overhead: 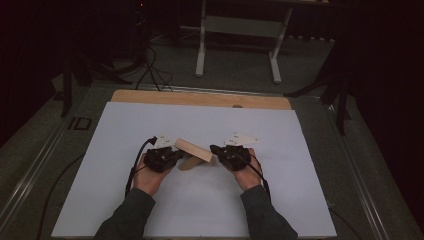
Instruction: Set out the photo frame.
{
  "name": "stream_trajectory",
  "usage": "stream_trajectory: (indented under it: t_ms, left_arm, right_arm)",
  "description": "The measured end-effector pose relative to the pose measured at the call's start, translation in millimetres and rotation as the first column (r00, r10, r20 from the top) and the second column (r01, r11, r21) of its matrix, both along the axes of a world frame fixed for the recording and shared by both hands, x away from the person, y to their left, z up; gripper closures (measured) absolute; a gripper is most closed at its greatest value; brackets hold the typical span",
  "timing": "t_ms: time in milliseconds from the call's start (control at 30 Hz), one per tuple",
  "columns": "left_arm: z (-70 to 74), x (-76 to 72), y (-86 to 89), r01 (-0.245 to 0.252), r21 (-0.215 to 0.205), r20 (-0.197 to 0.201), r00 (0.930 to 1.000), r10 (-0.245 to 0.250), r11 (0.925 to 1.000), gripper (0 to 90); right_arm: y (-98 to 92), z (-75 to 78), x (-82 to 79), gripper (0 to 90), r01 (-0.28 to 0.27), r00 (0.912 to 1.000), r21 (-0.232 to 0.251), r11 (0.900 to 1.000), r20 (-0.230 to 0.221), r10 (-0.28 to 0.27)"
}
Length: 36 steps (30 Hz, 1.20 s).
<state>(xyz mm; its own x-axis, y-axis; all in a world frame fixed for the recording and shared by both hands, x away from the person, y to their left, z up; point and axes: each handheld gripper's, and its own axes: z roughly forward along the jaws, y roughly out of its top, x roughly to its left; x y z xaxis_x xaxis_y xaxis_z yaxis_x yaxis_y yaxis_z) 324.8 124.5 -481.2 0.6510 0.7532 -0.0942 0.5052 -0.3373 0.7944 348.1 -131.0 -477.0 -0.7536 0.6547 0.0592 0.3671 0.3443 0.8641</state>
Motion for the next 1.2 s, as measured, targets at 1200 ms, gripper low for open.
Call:
stream_trajectory:
  t_ms: [1200]
  left_arm:
    - [0.1, -3.2, -20.4, 0.055, 0.023, -0.003, 0.9985, -0.055, 0.9982, 89.1]
  right_arm:
    - [-4.2, 2.8, -9.8, 89.6, -0.019, 0.9996, -0.004, 1.0, 0.022, 0.019]
